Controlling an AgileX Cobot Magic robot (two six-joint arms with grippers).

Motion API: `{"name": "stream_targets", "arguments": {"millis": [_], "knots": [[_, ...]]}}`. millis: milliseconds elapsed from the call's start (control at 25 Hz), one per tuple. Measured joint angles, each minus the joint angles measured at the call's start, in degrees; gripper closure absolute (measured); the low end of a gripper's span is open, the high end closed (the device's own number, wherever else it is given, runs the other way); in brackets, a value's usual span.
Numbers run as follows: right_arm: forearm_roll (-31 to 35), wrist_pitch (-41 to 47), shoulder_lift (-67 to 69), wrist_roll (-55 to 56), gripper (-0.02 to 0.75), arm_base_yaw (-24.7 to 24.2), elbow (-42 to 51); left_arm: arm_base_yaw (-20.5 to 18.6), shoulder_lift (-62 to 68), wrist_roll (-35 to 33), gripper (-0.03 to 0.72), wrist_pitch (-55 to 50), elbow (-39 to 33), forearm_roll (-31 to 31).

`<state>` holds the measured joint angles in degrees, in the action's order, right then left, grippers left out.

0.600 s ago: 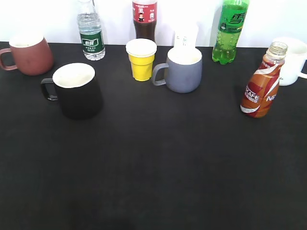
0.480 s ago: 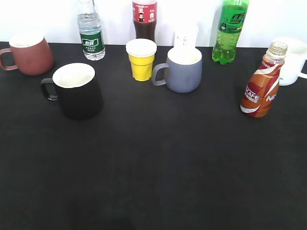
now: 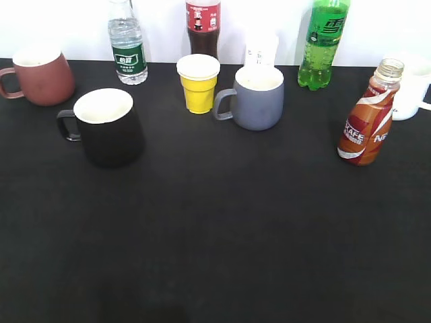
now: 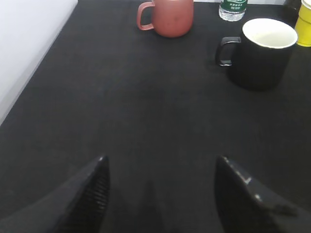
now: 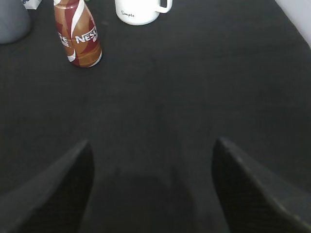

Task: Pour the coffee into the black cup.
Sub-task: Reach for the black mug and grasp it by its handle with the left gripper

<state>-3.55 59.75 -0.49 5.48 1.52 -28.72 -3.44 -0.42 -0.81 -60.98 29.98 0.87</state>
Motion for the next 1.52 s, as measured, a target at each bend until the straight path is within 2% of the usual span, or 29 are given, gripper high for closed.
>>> {"name": "stream_targets", "arguments": {"millis": [120,360,400,520,600,720,840,920,1360,1520], "knots": [[0.0,0.0,0.0,0.0,0.149,0.0,0.0,0.0,6.1,0.0,0.187,9.5,1.8,0.4],[0.0,0.0,0.0,0.0,0.149,0.0,0.0,0.2,33.7,-1.8,0.192,48.3,1.9,2.9],[0.0,0.0,0.0,0.0,0.149,0.0,0.0,1.4,38.8,-1.8,0.192,53.7,1.9,2.9],[0.0,0.0,0.0,0.0,0.149,0.0,0.0,10.6,54.5,-1.9,0.193,72.7,-1.0,3.9],[0.0,-0.1,0.0,0.0,0.149,0.0,0.0,15.1,64.3,-1.9,0.192,85.0,-4.7,5.7],[0.0,0.0,0.0,0.0,0.149,0.0,0.0,18.8,78.9,0.8,0.193,99.8,-8.4,6.1],[0.0,0.0,0.0,0.0,0.149,0.0,0.0,19.6,92.0,1.3,0.193,114.5,-8.5,4.5],[0.0,-0.1,0.0,0.0,0.149,0.0,0.0,19.6,96.6,1.3,0.193,118.3,-8.5,3.5],[0.0,0.0,0.0,0.0,0.149,0.0,0.0,18.9,102.2,1.3,0.2,121.4,-8.4,4.0],[0.0,0.0,0.0,0.0,0.149,0.0,0.0,18.9,104.5,1.3,0.201,121.4,-5.0,4.5]]}}
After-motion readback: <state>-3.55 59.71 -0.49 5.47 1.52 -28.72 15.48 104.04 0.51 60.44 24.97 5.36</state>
